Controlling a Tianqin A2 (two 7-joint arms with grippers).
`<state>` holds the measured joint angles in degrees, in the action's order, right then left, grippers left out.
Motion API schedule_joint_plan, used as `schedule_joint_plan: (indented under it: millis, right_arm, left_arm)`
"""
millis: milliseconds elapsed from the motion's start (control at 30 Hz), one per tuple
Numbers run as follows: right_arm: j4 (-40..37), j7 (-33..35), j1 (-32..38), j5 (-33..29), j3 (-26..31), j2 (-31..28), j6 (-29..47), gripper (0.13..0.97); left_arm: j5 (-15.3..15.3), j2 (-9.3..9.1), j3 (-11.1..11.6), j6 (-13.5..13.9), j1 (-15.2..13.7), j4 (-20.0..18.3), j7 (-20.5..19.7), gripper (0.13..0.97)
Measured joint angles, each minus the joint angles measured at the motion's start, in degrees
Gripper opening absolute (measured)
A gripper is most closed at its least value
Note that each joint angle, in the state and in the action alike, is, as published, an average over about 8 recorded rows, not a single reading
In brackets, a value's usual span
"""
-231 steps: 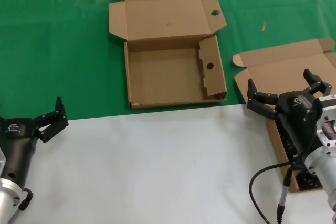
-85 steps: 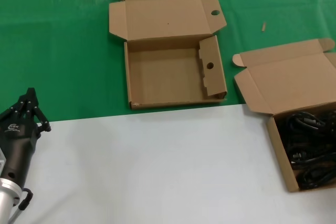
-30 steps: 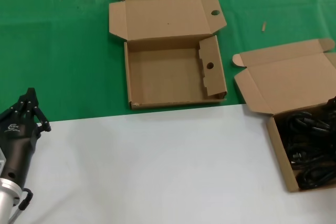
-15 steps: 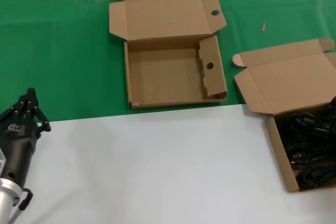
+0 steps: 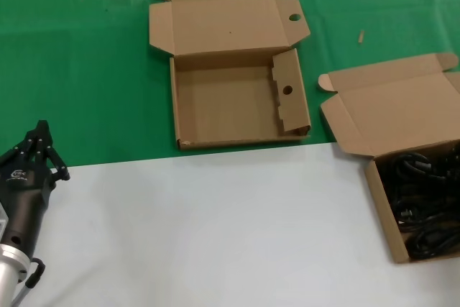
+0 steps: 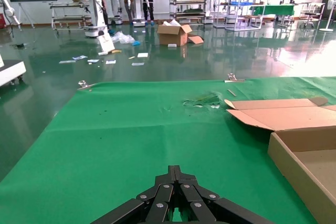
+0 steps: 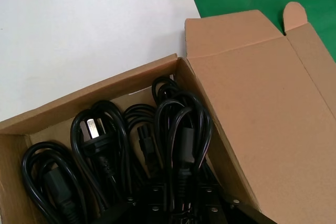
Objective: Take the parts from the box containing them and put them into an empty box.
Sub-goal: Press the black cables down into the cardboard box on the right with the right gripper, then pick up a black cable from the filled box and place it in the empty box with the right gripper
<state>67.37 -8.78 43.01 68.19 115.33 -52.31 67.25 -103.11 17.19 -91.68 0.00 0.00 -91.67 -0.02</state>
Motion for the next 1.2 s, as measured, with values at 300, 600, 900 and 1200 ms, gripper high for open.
schedule_joint_plan:
  millis: [300, 600, 900, 1200]
  right_arm:
    - [2.8, -2.1, 0.2, 0.3, 0.0, -1.0, 2.1, 0.228]
    - [12.6, -8.4, 2.8, 1.2, -1.0, -3.2, 7.8, 0.212]
    - [21.5, -12.5, 9.9, 0.0, 0.8, 2.6, 10.8, 0.212]
    - [14.4, -8.9, 17.5, -6.8, 7.7, 18.5, 5.3, 0.212]
  left_arm:
    - [0.0, 0.0, 0.0, 0.0, 0.0, 0.0, 0.0, 0.14]
    - [0.0, 0.0, 0.0, 0.0, 0.0, 0.0, 0.0, 0.14]
    - [0.0, 0.0, 0.0, 0.0, 0.0, 0.0, 0.0, 0.14]
    - [0.0, 0.0, 0.0, 0.0, 0.0, 0.0, 0.0, 0.14]
